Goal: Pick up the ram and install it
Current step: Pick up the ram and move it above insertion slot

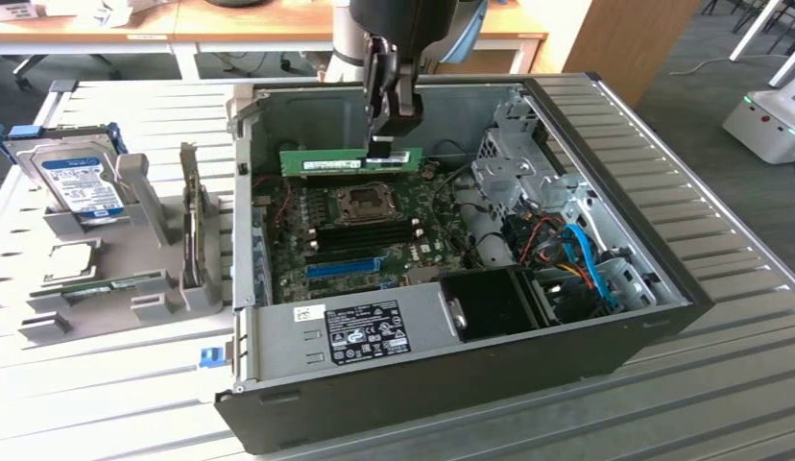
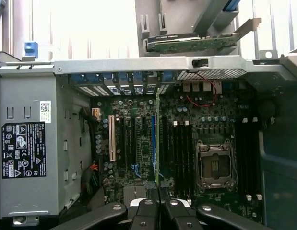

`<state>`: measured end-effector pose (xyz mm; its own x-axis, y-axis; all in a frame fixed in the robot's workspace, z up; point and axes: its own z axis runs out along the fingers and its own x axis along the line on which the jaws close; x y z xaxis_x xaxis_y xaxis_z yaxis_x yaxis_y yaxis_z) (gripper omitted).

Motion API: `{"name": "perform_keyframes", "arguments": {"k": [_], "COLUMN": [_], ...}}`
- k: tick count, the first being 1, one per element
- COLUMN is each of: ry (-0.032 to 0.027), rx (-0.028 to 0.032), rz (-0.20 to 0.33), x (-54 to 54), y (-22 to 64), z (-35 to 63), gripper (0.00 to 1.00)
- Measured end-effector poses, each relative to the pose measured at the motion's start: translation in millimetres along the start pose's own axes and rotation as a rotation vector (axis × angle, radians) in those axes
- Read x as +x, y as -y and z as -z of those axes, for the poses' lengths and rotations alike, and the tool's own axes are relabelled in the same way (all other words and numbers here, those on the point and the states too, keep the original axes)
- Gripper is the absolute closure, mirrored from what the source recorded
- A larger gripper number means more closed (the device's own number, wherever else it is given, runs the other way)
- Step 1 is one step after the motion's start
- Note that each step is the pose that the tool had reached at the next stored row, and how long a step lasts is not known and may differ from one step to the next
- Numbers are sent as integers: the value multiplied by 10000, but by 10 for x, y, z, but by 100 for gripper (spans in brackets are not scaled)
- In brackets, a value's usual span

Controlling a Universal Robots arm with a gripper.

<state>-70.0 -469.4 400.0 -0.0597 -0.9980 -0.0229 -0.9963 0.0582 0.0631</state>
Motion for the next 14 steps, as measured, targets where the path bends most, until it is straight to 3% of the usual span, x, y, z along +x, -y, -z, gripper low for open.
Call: {"name": "perform_keyframes", "arguments": {"k": [14], "ry": [-1], "rx": [0], "rz": [-1], "x": [1], "y": [3], "z": [-39], "gripper": [88]}}
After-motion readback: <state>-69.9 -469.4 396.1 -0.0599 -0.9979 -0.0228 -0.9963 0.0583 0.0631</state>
